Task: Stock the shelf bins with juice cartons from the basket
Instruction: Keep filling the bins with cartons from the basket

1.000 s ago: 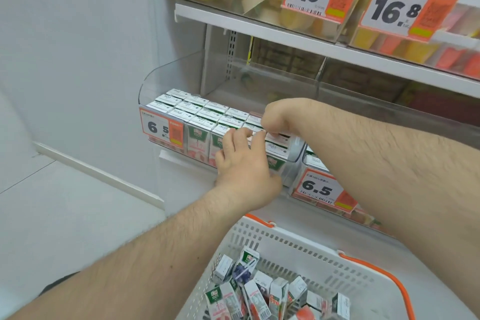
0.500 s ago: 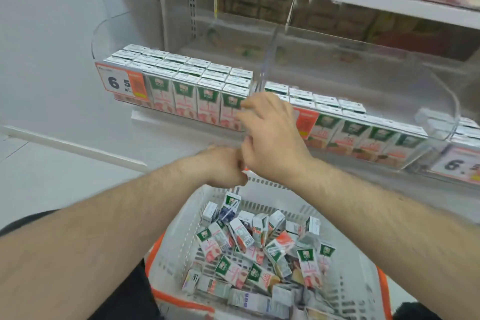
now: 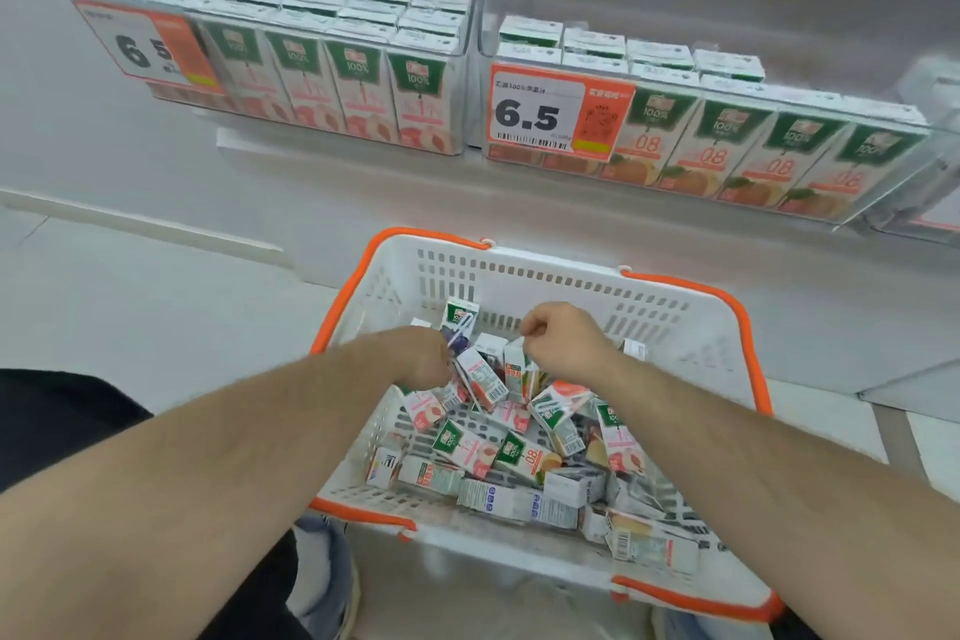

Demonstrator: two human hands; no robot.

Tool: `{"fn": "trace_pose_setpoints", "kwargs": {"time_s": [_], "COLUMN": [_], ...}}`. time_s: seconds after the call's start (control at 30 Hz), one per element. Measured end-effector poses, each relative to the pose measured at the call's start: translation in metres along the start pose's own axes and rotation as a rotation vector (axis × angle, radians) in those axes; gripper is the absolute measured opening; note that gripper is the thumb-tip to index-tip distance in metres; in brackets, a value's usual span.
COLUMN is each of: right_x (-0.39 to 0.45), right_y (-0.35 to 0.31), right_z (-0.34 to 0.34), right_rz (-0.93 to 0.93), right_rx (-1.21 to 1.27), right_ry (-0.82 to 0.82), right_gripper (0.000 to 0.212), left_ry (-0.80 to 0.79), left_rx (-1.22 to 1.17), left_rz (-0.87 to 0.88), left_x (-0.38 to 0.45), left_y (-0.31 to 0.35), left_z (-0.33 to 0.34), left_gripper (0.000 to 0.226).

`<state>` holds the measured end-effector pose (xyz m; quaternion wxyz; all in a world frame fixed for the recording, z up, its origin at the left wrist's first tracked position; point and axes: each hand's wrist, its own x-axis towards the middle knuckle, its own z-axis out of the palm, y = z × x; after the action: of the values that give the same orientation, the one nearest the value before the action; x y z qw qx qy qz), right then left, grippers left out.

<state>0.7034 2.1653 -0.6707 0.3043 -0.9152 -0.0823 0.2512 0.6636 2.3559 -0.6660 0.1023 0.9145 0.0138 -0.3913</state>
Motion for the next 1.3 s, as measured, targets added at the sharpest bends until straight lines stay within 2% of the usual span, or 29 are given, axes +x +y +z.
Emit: {"fn": "trace_pose_setpoints", "kwargs": {"time_s": [0.07, 0.13, 0.23, 0.33, 0.4, 0.47, 0.57, 0.67, 0.8, 0.9, 1.0, 1.07, 1.17, 1.3], "right_x": [0.003, 0.003, -0.003, -0.013, -0.018, -0.021, -0.024, -0.023, -0.014, -0.015, -0.02, -0.021, -0.021, -0.02], "right_y": [0.02, 0.04, 0.064, 0.079, 0.09, 0.1, 0.107, 0.11, 0.115, 0.115, 0.108, 0.099, 0.08, 0.049], "right_z": [0.015, 0.031, 0.052, 0.066, 0.074, 0.078, 0.082, 0.079, 0.052, 0.033, 0.018, 0.008, -0.007, -0.041], "right_rz": [0.023, 0.026, 0.02, -0.023, -0.036, -0.015, 0.025, 0.061, 0.202, 0.284, 0.396, 0.419, 0.386, 0.31], "right_rx": [-0.088, -0.265, -0.504, -0.768, -0.889, -0.902, -0.869, -0.77, -0.421, -0.134, 0.134, 0.249, 0.378, 0.475], "right_ry": [-0.208, -0.409, -0.586, -0.634, -0.677, -0.679, -0.592, -0.505, -0.494, -0.424, -0.369, -0.386, -0.42, -0.452], "right_gripper": [0.027, 0.03, 0.04, 0.04, 0.052, 0.063, 0.056, 0.046, 0.051, 0.059, 0.06, 0.056, 0.043, 0.042], "left_ry": [-0.049, -0.093, -0.132, -0.153, -0.171, -0.146, -0.078, -0.03, -0.013, 0.055, 0.074, -0.018, -0.151, -0.158], "left_rx": [0.011, 0.0, -0.01, 0.029, 0.071, 0.092, -0.015, -0.194, -0.439, -0.742, -1.153, -1.38, -1.549, -1.635], "left_rz": [-0.051, -0.09, -0.149, -0.207, -0.249, -0.274, -0.299, -0.333, -0.361, -0.41, -0.417, -0.345, -0.192, 0.026], "left_x": [0.016, 0.028, 0.04, 0.046, 0.046, 0.05, 0.055, 0.055, 0.045, 0.039, 0.029, 0.023, 0.01, -0.008], "left_y": [-0.005, -0.012, -0.018, -0.026, -0.029, -0.03, -0.031, -0.039, -0.052, -0.061, -0.055, -0.044, -0.027, 0.005], "left_z": [0.021, 0.043, 0.073, 0.098, 0.111, 0.119, 0.122, 0.112, 0.092, 0.088, 0.081, 0.069, 0.044, 0.007], "left_gripper": [0.027, 0.022, 0.017, 0.031, 0.044, 0.049, 0.043, 0.041, 0.053, 0.064, 0.061, 0.061, 0.07, 0.07]}}
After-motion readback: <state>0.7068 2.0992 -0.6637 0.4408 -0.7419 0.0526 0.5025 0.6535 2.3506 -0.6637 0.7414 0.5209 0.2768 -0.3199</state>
